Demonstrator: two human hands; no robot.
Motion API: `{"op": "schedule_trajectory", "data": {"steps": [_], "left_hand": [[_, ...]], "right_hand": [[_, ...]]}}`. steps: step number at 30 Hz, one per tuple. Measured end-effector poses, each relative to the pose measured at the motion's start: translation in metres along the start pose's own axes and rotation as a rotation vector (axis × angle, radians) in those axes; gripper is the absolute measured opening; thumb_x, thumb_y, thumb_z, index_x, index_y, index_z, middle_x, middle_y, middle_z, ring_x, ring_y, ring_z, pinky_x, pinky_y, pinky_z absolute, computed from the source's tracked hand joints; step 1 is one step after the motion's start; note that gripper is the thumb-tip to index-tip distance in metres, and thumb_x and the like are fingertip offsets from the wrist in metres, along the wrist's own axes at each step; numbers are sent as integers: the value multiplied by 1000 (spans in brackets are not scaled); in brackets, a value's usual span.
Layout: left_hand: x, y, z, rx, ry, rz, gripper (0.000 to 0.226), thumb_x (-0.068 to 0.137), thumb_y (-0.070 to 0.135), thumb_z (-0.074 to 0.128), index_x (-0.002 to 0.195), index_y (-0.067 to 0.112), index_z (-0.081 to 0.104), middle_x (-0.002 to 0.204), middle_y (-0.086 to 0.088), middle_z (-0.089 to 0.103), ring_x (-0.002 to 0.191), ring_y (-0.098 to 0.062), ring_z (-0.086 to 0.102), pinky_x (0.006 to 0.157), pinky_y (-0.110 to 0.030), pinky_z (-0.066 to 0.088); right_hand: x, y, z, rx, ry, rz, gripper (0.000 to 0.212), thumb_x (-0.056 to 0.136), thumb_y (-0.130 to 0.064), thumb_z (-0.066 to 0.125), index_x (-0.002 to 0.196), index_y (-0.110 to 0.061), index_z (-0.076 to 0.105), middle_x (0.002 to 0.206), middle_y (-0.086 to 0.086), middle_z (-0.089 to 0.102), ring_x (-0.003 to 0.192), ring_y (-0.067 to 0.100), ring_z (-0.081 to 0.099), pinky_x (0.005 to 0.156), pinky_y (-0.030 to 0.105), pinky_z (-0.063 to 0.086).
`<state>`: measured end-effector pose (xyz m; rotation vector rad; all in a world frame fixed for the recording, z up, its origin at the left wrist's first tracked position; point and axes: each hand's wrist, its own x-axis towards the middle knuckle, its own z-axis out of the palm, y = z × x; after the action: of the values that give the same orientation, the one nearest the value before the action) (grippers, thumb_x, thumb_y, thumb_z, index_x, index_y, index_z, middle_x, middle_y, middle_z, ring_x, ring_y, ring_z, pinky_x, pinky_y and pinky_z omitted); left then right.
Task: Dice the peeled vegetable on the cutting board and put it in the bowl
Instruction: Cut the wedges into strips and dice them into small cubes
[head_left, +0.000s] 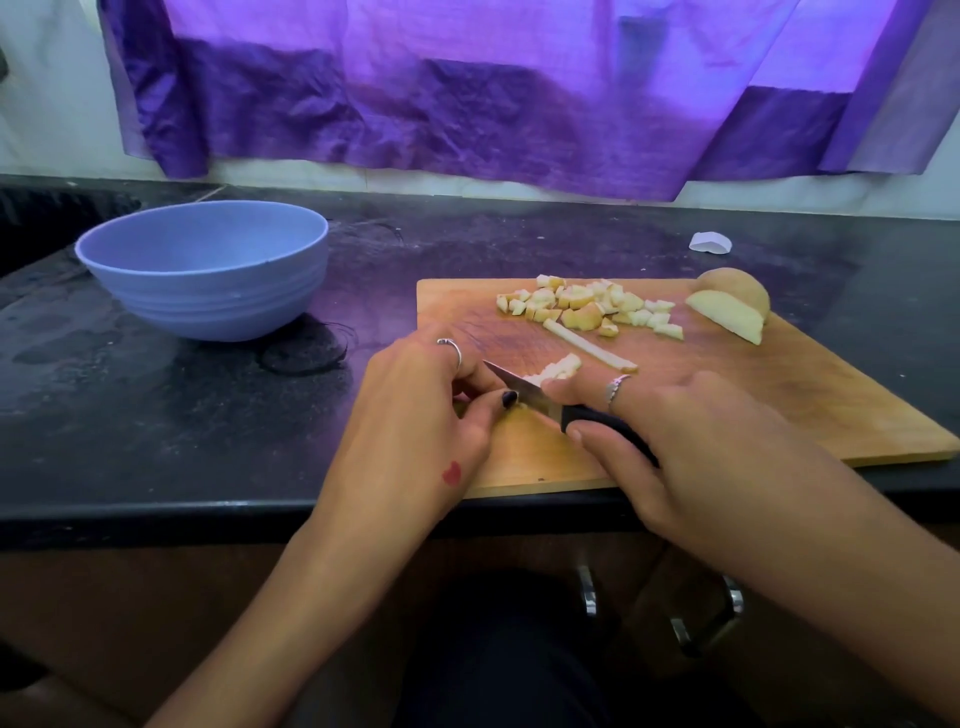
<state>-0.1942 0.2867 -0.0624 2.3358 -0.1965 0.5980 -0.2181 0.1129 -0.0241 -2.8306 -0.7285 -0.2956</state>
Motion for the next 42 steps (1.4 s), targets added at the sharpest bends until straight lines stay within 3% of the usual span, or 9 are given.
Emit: {"op": "schedule_trajectory", "data": {"steps": [5,8,12,17,21,24,32,35,42], "left_hand": [[0,0,1,36,4,25,4,79,17,73,77,15,75,85,5,63,76,-7,55,66,-2,36],[0,-1,-1,55,-16,52,6,80,20,73,76,16,73,82,7,62,73,-6,52,66,-8,38],[11,2,0,128,-69,76,16,81,31,71,68,31,61,77,19,49,73,1,46,61,-17,33],[33,10,8,198,-153,108,10,85,33,67,81,24,65,77,14,53,77,-11,56,70,-33,51],[54,18,15,243,-156,177,13,92,18,57,92,23,68,86,5,64,79,-20,61,70,-40,54],[75,15,21,305,-239,254,27,89,5,56,103,24,68,97,4,65,83,-17,62,72,-39,54],[109,7,29,431,-480,506,20,93,14,56,109,20,68,109,6,57,94,-18,59,82,-40,50],[114,5,30,490,-495,558,19,94,14,54,109,19,64,112,6,52,95,-16,56,79,-41,50],[122,-3,38,524,-476,630,26,100,30,38,117,19,55,112,6,49,99,-15,48,78,-31,44]], "right_hand": [[1,-8,17,-360,14,-93,53,101,-26,31,139,-40,-3,115,-7,56,97,20,57,53,31,30],[-4,5,8,-209,76,-58,43,99,-43,33,138,-52,16,119,-14,57,104,15,56,64,31,40],[-16,33,1,156,147,50,26,89,-50,45,100,-34,62,77,-10,60,73,6,54,61,23,39],[-25,75,-6,344,289,149,30,86,-42,56,115,-43,62,108,-25,64,95,-3,59,79,15,43],[-28,93,-3,401,312,194,30,89,-26,59,113,-43,63,65,-40,54,69,-12,54,62,14,31],[-29,98,3,457,327,209,28,90,-27,58,113,-42,62,62,-34,55,64,-6,55,55,13,34],[-29,99,5,570,366,175,28,89,-31,55,113,-43,62,51,-6,52,44,6,46,47,12,33],[-31,97,2,604,346,107,29,86,-37,53,113,-43,62,51,-11,53,44,1,46,47,8,33],[-47,105,-4,608,361,91,30,82,-45,51,110,-51,63,52,10,47,39,5,37,44,9,31]]}}
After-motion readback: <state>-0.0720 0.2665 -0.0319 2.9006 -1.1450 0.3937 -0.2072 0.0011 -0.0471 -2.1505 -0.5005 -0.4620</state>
